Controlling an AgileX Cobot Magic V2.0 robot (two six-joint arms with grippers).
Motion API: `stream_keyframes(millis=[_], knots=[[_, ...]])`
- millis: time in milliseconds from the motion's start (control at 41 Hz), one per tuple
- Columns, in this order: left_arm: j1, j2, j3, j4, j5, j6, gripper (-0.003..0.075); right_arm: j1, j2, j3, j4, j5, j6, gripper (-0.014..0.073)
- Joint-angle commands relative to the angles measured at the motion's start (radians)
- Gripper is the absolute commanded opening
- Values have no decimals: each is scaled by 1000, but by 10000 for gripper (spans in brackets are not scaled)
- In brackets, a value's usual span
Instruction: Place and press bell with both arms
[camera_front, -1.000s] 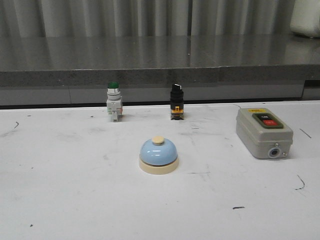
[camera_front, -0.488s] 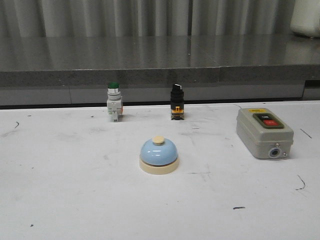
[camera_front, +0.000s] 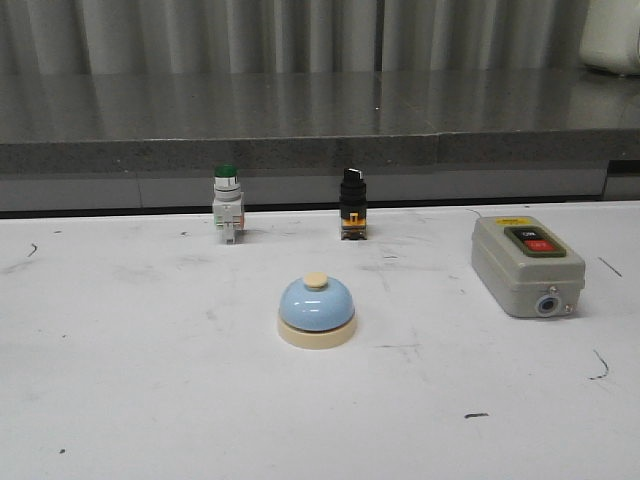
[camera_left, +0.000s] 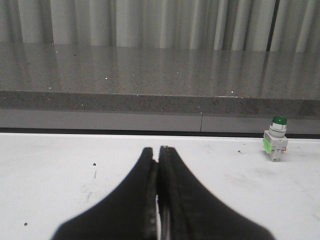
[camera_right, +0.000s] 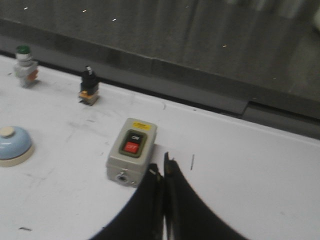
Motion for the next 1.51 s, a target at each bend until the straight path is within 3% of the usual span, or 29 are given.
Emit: stream_keyframes(millis=[0,268,659,854,1488], knots=[[-9,-15,23,-7,-86,0,-20,-59,-99,101,-11,-221,-5,-52],[-9,-15,23,-7,-86,0,-20,-98,-287,334,-1,-380,-5,-52],[-9,-15,23,-7,-86,0,-20,-94,-283,331,12,-375,-3,-52],[-9,-15,23,-7,-86,0,-20,-92,-285,332,-28,-391,145,-52],[-9,-15,23,-7,-86,0,-20,-91,-285,332,-28,-388,216,-52]])
